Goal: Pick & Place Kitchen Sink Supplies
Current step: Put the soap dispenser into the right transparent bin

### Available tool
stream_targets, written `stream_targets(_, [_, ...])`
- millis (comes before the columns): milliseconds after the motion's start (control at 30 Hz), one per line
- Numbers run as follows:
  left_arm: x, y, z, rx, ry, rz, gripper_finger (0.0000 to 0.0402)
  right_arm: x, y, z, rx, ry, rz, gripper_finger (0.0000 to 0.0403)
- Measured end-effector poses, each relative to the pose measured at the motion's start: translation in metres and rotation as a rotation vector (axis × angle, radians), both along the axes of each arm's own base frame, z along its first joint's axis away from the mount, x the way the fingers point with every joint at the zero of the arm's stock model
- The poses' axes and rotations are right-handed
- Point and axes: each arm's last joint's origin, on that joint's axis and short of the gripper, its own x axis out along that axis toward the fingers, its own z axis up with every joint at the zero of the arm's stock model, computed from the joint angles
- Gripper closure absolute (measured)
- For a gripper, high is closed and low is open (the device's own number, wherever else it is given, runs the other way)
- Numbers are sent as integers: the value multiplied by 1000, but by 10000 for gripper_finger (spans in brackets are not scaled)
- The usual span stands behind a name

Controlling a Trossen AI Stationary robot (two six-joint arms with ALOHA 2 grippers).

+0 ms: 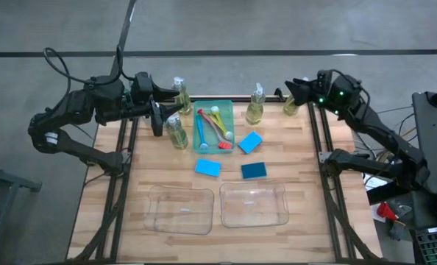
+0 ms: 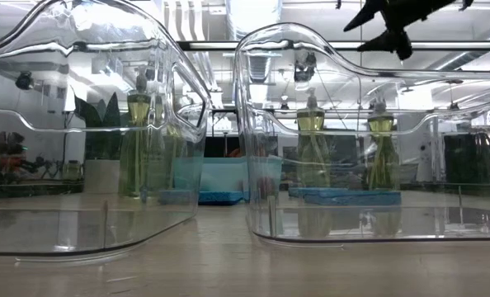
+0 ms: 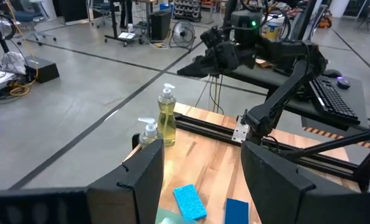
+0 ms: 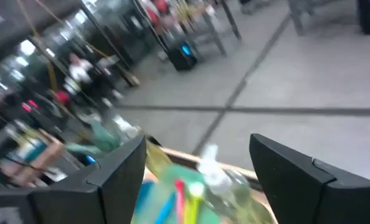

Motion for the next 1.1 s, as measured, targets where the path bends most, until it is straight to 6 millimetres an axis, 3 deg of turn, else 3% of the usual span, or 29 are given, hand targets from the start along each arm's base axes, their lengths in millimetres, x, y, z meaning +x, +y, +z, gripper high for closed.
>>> stream_targets(333, [0, 0, 0, 28, 11, -6, 195, -6, -1, 36, 56, 27, -94, 107])
stream_targets(533, [0, 0, 0, 24, 10, -10, 195, -2, -11, 43, -33, 258, -212, 72])
stream_targets(633, [0, 0, 0, 13, 6, -10, 195, -1, -13, 39, -11, 347, -257, 57])
stream_targets(767, [0, 0, 0, 14, 7, -10, 195, -1, -16, 17, 10, 486, -300, 51])
stream_targets(1100, [0, 0, 0, 34, 15, -14, 195, -1, -9, -28, -3, 554, -357, 62])
